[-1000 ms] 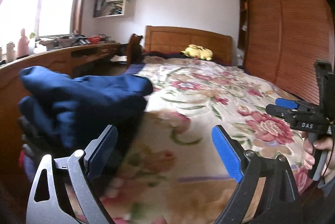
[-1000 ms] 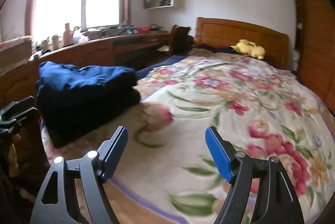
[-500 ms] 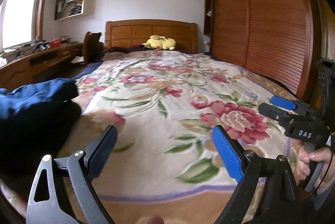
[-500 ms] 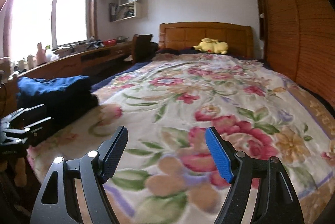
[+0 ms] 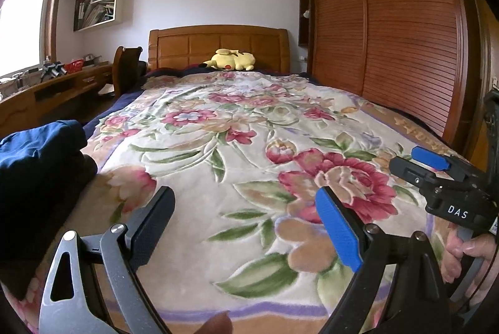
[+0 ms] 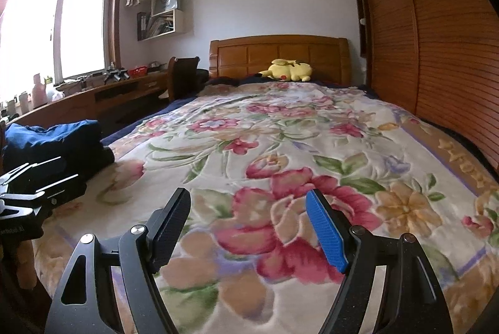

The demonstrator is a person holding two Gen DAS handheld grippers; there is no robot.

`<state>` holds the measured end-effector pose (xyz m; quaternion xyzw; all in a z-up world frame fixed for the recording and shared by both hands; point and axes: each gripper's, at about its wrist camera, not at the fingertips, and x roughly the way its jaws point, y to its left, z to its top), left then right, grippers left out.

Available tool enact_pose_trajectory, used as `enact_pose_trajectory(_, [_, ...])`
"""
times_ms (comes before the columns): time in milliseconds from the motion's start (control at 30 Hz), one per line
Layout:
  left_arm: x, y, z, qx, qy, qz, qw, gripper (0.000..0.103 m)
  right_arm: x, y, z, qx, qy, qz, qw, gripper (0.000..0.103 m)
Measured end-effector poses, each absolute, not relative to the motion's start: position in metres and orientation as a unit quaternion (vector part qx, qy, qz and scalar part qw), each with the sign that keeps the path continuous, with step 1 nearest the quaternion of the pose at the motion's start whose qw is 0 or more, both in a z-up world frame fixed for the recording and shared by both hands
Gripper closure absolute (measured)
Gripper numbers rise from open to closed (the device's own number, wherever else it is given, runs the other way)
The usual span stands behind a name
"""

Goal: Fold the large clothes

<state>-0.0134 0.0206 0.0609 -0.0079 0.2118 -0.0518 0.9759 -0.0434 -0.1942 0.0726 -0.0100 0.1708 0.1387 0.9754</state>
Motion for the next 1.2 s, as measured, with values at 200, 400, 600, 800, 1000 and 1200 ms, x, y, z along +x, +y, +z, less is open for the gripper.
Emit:
enact_pose_trajectory(200, [-0.011, 0.019, 0.059, 0.000, 0.213, -0.043, 0.976, 0.011, -0.041, -0.189, 0.065, -0.018, 0.169, 0.132, 0.976, 0.025])
enact_pose_trajectory(400, [-0.011, 0.019, 0.058, 0.000, 0.214, -0.044, 0.976, 0.011, -0.040, -0.195, 0.063, -0.014, 0.169, 0.133, 0.976, 0.025])
enact_pose_trajectory(600, [-0.012, 0.019, 0.058, 0.000, 0.215, -0.046, 0.976, 0.011, -0.039, -0.199, 0.063, -0.012, 0.168, 0.136, 0.976, 0.025])
enact_pose_trajectory(800, [-0.012, 0.019, 0.058, 0.000, 0.214, -0.044, 0.976, 0.011, -0.039, -0.201, 0.063, -0.014, 0.165, 0.139, 0.976, 0.025])
enact_pose_trajectory(1000, [-0.013, 0.019, 0.058, 0.000, 0.213, -0.044, 0.976, 0.011, -0.039, -0.203, 0.062, -0.015, 0.164, 0.141, 0.976, 0.025])
enact_pose_trajectory(1200, [-0.013, 0.019, 0.058, 0.001, 0.212, -0.043, 0.976, 0.011, -0.040, -0.203, 0.062, -0.019, 0.162, 0.139, 0.977, 0.025])
